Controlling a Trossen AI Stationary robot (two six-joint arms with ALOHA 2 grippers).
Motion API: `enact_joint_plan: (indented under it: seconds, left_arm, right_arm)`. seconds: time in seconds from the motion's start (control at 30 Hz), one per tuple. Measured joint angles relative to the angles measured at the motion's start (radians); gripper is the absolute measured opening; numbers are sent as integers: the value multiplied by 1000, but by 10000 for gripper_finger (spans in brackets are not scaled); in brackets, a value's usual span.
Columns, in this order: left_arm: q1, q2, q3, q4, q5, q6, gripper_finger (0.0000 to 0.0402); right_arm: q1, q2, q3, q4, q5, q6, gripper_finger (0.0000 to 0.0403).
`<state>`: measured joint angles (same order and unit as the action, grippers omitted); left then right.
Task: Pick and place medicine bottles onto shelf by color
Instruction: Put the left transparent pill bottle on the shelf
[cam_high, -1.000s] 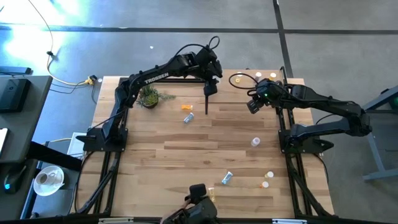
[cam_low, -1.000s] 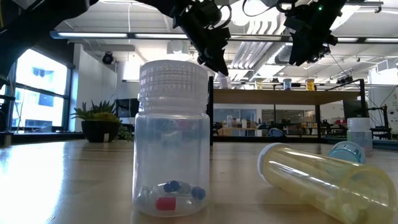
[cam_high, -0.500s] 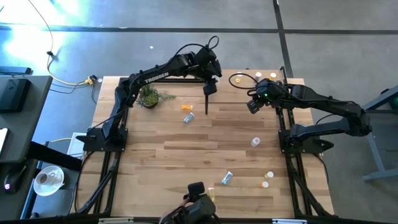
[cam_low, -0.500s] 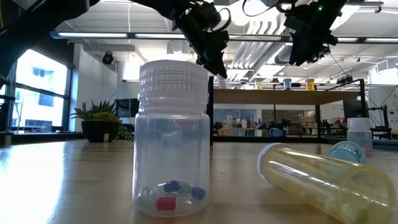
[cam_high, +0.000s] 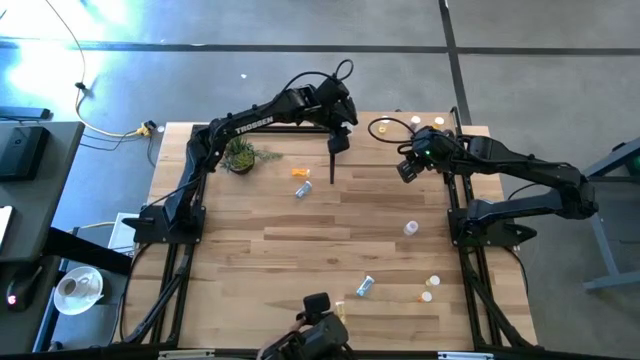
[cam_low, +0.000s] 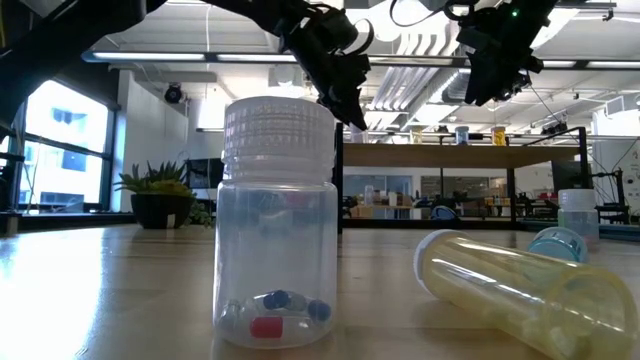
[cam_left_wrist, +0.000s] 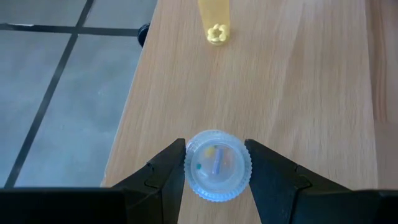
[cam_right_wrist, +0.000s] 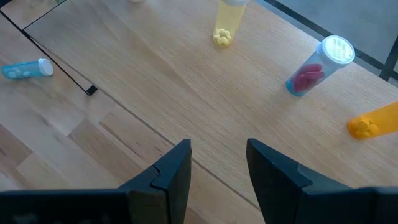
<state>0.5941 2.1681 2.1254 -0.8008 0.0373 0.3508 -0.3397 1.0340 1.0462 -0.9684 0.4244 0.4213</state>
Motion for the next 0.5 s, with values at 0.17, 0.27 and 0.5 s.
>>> enact_joint_plan:
  seconds: [0.17, 0.27, 0.5]
  left_arm:
    - [0, 0, 0, 7, -1, 0, 145]
    - [0, 1, 0, 13, -20, 0, 145]
    - [-1, 1, 0, 13, -22, 0, 145]
  right_arm:
    - [0, 0, 0, 0, 0, 0, 147]
    - [0, 0, 0, 0, 0, 0, 147]
    - [0, 0, 0, 0, 0, 0, 147]
